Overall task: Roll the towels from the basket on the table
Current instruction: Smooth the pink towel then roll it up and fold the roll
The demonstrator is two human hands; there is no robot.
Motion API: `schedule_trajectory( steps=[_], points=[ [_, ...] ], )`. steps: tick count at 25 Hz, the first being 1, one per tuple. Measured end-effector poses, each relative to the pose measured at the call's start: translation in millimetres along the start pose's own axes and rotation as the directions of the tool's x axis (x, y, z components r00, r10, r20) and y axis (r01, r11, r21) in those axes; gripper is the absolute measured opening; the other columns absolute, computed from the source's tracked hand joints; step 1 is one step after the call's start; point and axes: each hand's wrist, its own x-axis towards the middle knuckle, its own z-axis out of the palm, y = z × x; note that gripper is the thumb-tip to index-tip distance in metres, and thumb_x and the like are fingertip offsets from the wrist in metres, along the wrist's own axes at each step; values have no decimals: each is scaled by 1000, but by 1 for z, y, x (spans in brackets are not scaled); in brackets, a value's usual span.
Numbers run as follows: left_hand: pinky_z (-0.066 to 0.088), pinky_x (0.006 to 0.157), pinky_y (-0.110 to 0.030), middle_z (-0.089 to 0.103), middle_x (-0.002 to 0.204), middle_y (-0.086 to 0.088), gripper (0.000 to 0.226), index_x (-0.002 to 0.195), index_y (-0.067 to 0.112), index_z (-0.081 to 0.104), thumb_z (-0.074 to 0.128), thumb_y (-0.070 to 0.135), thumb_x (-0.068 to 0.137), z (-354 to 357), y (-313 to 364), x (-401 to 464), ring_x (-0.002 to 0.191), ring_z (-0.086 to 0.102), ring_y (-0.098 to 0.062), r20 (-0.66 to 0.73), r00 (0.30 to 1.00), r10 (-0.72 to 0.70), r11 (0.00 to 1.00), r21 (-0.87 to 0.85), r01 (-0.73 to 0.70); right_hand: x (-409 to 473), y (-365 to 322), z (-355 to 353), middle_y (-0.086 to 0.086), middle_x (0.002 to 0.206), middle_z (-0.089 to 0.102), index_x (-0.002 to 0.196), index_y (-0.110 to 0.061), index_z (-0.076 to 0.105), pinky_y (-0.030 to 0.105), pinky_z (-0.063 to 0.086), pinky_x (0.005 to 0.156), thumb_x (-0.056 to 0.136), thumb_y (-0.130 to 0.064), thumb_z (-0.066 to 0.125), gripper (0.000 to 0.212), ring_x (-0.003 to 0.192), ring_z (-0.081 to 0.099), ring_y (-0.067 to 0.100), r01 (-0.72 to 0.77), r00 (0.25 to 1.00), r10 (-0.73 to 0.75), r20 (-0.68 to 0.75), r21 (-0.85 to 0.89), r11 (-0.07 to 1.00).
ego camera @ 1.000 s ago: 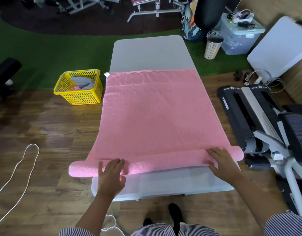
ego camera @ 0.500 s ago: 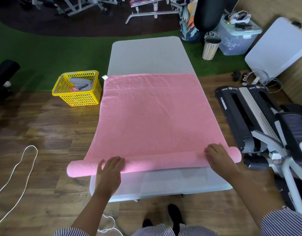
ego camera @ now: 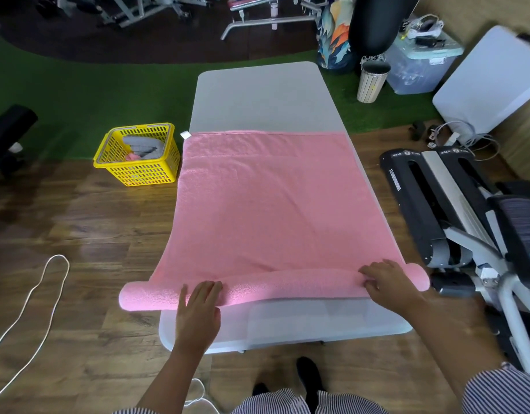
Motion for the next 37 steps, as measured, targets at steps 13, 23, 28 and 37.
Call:
schedule_trajectory(
  steps=[13, 23, 28, 37],
  points=[
    [47, 77, -44, 67, 72, 5, 38, 93, 20, 67, 33, 23, 78, -8, 3, 27, 66, 65, -20, 3, 997, -80, 997, -17, 80, -10, 11, 13, 6, 112, 65, 115, -7, 63, 52, 27, 109, 71, -20, 58, 46, 107, 60, 25, 20, 998, -22, -57, -37, 999],
    [35, 99, -62, 65, 110, 1, 42, 113, 17, 59, 38, 23, 77, -7, 0, 4, 103, 62, -18, -27, 999, -18, 998, -57, 16, 16, -13, -15, 0, 115, 60, 112, -14, 61, 41, 5, 116, 77, -6, 51, 37, 114, 50, 21, -113, 980, 119, 157, -47, 992],
    [37, 98, -62, 67, 110, 6, 55, 119, 23, 56, 60, 34, 65, -12, -9, 10, 104, 63, -15, 120, 993, 18, 997, -75, -9, 3, -7, -3, 7, 103, 62, 103, -4, 61, 45, 27, 110, 71, 4, 61, 32, 99, 57, 29, -133, 989, 140, -43, 135, 982],
    [43, 92, -52, 68, 108, 9, 45, 115, 23, 61, 43, 39, 78, -15, -8, 19, 97, 66, -14, 142, 990, 24, 984, -177, 1, -7, -2, -1, 12, 92, 71, 96, -4, 69, 43, 43, 88, 73, -6, 51, 29, 80, 64, 34, -178, 979, 179, -94, 19, 984]
  ],
)
